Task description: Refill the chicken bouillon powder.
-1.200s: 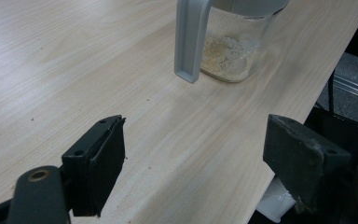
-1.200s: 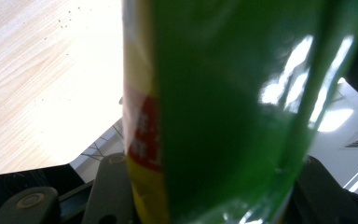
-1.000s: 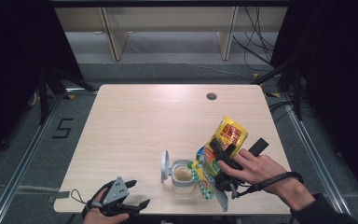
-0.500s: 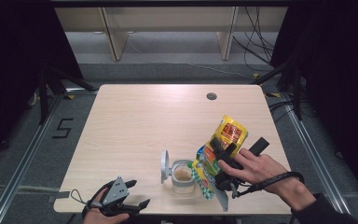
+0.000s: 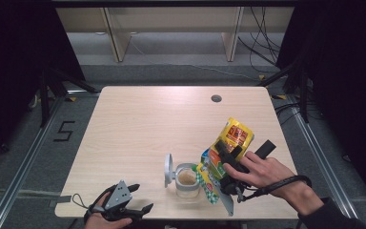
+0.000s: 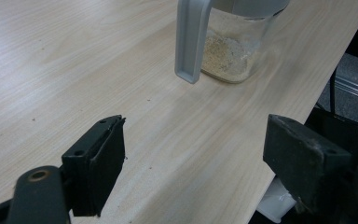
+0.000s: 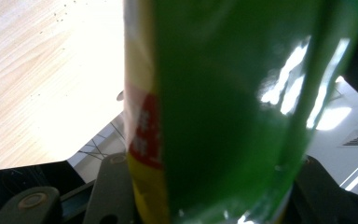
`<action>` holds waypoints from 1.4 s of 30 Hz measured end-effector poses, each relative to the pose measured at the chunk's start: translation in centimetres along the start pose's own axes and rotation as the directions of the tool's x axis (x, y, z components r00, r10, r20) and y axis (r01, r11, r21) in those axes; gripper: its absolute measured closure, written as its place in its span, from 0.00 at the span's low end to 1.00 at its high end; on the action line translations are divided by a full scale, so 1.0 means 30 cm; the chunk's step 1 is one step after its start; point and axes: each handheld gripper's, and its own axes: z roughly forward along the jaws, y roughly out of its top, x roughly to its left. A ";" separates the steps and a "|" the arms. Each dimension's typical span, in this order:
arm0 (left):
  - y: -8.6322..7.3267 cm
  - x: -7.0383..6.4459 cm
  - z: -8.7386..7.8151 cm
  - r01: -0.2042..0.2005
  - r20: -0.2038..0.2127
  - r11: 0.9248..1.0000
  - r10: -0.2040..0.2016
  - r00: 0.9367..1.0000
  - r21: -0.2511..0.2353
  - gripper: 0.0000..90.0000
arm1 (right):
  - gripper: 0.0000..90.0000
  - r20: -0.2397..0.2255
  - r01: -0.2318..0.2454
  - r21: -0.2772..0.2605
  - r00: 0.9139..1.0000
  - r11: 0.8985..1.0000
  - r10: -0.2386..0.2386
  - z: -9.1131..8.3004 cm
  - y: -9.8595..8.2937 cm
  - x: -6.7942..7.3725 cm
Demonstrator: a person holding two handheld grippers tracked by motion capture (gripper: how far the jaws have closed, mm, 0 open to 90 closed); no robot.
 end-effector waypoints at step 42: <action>0.000 -0.001 0.000 0.006 -0.001 1.000 -0.006 1.000 0.002 0.22 | 0.64 0.009 0.007 0.001 1.000 1.000 -0.007 -0.010 -0.005 -0.008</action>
